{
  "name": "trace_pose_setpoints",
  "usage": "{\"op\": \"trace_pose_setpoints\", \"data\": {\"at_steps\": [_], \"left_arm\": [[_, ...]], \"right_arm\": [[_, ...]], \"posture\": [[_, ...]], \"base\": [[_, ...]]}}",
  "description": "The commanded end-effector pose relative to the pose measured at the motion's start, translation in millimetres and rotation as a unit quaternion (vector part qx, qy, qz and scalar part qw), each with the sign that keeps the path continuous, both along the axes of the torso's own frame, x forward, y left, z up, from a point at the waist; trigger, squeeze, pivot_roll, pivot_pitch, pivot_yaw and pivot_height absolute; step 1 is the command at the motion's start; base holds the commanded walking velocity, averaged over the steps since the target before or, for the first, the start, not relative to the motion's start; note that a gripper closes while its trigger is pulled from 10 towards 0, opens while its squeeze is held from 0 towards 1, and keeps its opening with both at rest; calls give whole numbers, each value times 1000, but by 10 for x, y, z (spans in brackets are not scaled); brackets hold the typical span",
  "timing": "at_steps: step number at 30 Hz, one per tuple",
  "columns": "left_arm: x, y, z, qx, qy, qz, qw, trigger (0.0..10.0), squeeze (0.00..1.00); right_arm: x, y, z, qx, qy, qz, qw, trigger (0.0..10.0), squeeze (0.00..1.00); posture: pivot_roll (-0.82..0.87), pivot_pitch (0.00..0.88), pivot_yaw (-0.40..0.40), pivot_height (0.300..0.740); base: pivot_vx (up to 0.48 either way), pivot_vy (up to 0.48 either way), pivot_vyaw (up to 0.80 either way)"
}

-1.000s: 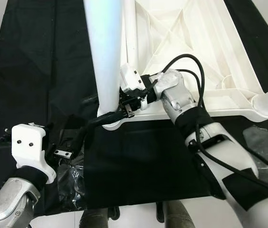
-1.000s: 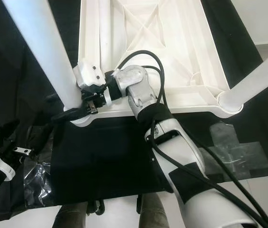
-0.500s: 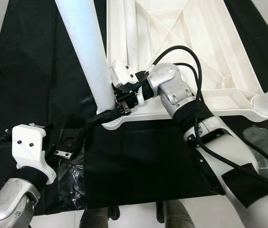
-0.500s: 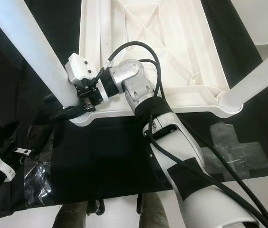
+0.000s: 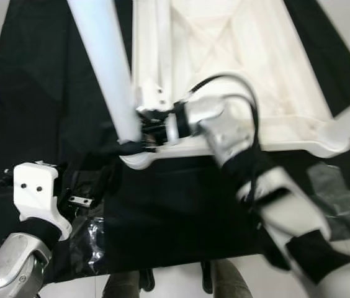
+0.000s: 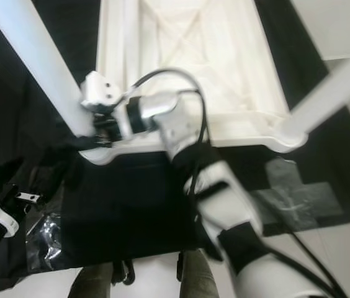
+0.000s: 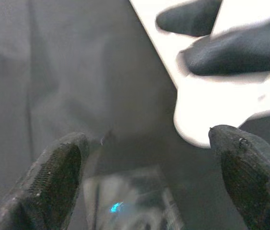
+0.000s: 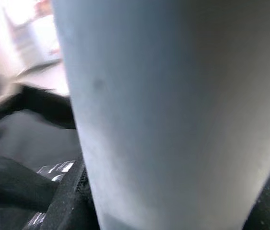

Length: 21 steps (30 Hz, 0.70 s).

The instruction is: Building children table

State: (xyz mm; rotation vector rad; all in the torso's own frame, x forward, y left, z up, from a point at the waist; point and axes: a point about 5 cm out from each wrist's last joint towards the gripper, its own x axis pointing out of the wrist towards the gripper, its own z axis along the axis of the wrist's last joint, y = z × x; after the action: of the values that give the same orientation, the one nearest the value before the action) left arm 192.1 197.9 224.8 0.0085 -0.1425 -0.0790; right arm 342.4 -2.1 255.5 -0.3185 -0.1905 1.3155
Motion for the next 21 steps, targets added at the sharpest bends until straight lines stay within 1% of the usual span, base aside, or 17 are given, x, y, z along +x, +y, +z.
{"op": "trace_pose_setpoints", "data": {"at_steps": [1, 2, 3, 4, 5, 6, 7, 8, 9, 10, 12, 14, 15, 16, 17, 18, 21], "left_arm": [[-30, 97, -31, -7, 7, 28, 1000, 10000, 0], [-30, 97, -31, -7, 7, 28, 1000, 10000, 0], [-23, 222, 58, 4, -11, 47, 999, 10000, 0], [-23, 222, 58, 4, -11, 47, 999, 10000, 0], [-13, 377, 177, 15, -32, 67, 997, 10000, 0], [-6, 507, 269, 33, -47, 79, 995, 10000, 0], [-6, 507, 269, 33, -47, 79, 995, 10000, 0], [-9, 607, 357, 52, -61, 88, 993, 10000, 0], [3, 677, 423, 67, -72, 97, 990, 10000, 0], [3, 677, 423, 67, -72, 97, 990, 10000, 0], [61, 748, 556, 87, -97, 102, 986, 10000, 0], [61, 748, 556, 87, -97, 102, 986, 10000, 0], [80, 749, 621, 93, -111, 96, 985, 10000, 0], [121, 710, 722, 101, -129, 72, 984, 10000, 0], [143, 679, 787, 106, -141, 54, 983, 10000, 0], [143, 679, 787, 106, -141, 54, 983, 10000, 0], [217, 598, 931, 110, -159, -1, 981, 10000, 0]], "right_arm": [[86, -486, -930, -114, 145, -187, 965, 10000, 0], [86, -486, -930, -114, 145, -187, 965, 10000, 0], [-138, -481, -1010, -98, 155, -211, 960, 10000, 0], [-138, -481, -1010, -98, 155, -211, 960, 10000, 0], [-367, -441, -1054, -78, 171, -232, 954, 10000, 0], [-501, -378, -1074, -67, 175, -238, 953, 10000, 0], [-501, -378, -1074, -67, 175, -238, 953, 10000, 0], [-585, -323, -1079, -59, 174, -245, 952, 10000, 0], [-596, -261, -1088, -59, 166, -244, 954, 10000, 0], [-596, -261, -1088, -59, 166, -244, 954, 10000, 0], [-550, -201, -1129, -63, 154, -258, 952, 10000, 0], [-550, -201, -1129, -63, 154, -258, 952, 10000, 0], [-558, -189, -1125, -65, 147, -271, 949, 10000, 0], [-545, -189, -1128, -69, 134, -284, 947, 10000, 0], [-539, -190, -1128, -72, 125, -292, 946, 10000, 0], [-539, -190, -1128, -72, 125, -292, 946, 10000, 0], [-499, -234, -1123, -85, 104, -308, 942, 10000, 0]], "posture": [[48, 466, -30, 740], [48, 466, -30, 740], [50, 453, -32, 740], [50, 453, -32, 740], [44, 439, -23, 740], [36, 415, -14, 740], [36, 415, -14, 740], [36, 415, -14, 740], [38, 395, -9, 740], [38, 395, -9, 740], [44, 345, -15, 740], [44, 345, -15, 740], [44, 345, -15, 740], [34, 303, -12, 740], [34, 303, -12, 740], [34, 303, -12, 740], [29, 271, 0, 740]], "base": [[0, 0, 0], [0, 0, 0], [0, 0, 0], [0, 0, 0], [0, 0, 0], [0, 0, 0], [0, 0, 0], [0, 0, 0], [0, 0, 0], [0, 0, 0], [0, 0, 0], [0, 0, 0], [0, 0, 0], [0, 0, 0], [0, 0, 0], [0, 0, 0], [0, 0, 0]]}}
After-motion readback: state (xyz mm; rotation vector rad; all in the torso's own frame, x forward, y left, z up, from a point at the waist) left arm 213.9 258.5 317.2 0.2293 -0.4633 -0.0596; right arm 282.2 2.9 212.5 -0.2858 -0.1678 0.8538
